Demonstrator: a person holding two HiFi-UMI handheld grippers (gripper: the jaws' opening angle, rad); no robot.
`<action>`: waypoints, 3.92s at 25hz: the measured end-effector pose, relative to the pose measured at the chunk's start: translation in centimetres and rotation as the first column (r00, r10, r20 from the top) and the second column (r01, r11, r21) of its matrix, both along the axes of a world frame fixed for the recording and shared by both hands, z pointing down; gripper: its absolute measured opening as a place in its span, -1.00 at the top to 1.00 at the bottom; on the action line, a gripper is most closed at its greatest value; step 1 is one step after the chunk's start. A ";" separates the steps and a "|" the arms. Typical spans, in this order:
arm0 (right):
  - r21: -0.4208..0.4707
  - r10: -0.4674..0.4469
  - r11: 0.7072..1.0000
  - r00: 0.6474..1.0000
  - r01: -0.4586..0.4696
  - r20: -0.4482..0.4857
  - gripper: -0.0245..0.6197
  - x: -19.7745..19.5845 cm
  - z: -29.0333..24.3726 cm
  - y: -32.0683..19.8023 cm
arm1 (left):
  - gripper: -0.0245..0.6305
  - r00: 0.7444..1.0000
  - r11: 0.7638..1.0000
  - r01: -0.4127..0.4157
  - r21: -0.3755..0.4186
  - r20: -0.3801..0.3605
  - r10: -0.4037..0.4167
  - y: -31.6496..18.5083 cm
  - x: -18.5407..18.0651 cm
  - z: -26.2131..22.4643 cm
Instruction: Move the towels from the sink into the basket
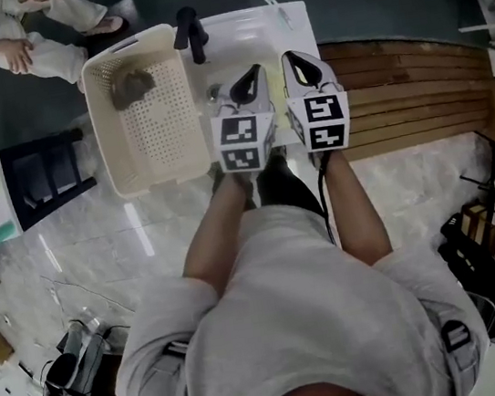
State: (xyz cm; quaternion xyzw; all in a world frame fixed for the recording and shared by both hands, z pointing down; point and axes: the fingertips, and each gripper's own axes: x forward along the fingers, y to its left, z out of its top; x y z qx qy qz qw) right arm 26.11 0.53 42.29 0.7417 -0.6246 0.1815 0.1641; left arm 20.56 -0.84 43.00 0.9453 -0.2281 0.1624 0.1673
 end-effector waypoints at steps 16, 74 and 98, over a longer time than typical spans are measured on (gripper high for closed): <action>-0.098 0.069 0.993 0.997 -0.065 0.037 0.90 4.4 5.6 5.8 | 0.87 0.997 0.996 -0.021 -0.082 0.068 0.026 3.2 2.8 5.3; -0.380 -0.331 0.872 0.944 0.307 0.004 0.89 -0.9 16.2 7.9 | 0.87 0.974 0.972 0.146 -0.186 0.198 -0.108 4.4 -0.1 13.3; -0.086 -0.294 0.952 0.956 0.294 0.019 0.90 -2.7 5.5 1.0 | 0.88 0.974 0.978 0.206 -0.027 0.097 -0.203 0.2 -2.3 4.8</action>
